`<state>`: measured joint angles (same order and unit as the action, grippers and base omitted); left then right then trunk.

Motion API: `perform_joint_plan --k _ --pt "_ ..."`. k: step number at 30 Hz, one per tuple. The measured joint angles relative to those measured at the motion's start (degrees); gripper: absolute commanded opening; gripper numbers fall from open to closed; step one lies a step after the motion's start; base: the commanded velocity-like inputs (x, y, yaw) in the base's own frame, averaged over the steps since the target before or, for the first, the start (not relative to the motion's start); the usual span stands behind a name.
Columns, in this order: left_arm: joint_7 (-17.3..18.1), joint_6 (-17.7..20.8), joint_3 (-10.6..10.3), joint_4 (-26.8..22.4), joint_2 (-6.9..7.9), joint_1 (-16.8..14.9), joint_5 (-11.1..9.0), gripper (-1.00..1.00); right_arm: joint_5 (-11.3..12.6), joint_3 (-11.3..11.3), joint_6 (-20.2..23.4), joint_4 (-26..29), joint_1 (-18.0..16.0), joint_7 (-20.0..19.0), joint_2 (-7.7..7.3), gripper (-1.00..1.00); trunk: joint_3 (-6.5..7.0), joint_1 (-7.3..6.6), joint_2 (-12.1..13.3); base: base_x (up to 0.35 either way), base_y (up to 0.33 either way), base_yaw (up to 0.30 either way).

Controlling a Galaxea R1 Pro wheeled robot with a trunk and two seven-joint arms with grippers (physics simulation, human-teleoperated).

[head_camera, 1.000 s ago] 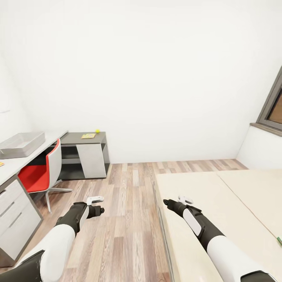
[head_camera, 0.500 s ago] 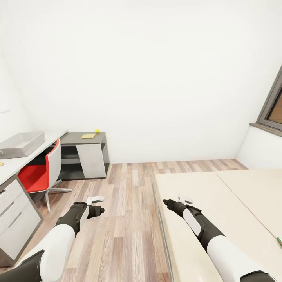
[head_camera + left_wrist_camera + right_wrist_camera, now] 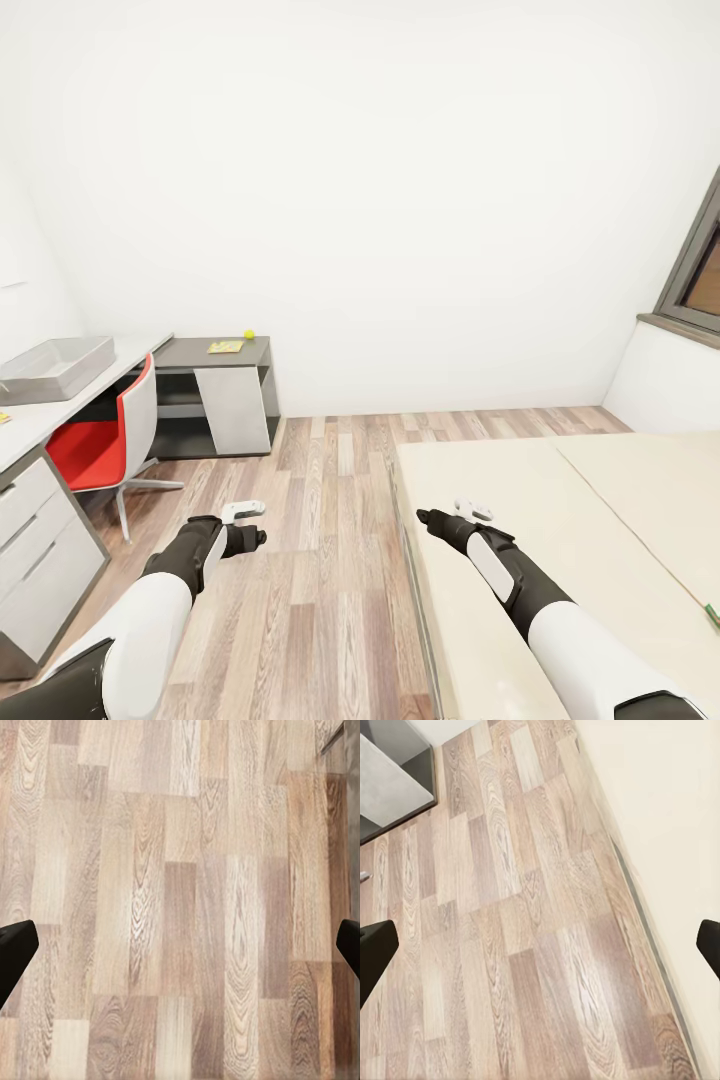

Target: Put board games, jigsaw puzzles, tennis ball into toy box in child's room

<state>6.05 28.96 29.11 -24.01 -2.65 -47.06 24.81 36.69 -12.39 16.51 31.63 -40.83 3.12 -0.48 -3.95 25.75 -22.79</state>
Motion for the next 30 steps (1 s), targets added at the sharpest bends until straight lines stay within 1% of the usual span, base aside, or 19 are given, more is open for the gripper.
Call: perform_joint_plan --k 12,21,30 --pt "0.0 0.0 0.0 0.0 0.00 0.0 0.0 1.00 0.0 0.0 0.0 0.0 0.0 0.0 0.00 1.00 0.00 -0.01 0.0 -0.005 -0.006 0.000" --pt "0.0 -0.1 0.0 0.0 0.00 0.0 0.0 1.00 0.0 0.0 0.0 0.0 0.0 0.0 0.00 1.00 0.00 -0.01 0.0 0.000 -0.180 0.000" --pt "0.0 0.0 0.0 0.0 0.00 0.0 0.1 1.00 0.0 0.0 0.0 0.0 0.0 0.0 0.00 1.00 0.00 -0.01 0.0 0.000 -0.039 0.000"
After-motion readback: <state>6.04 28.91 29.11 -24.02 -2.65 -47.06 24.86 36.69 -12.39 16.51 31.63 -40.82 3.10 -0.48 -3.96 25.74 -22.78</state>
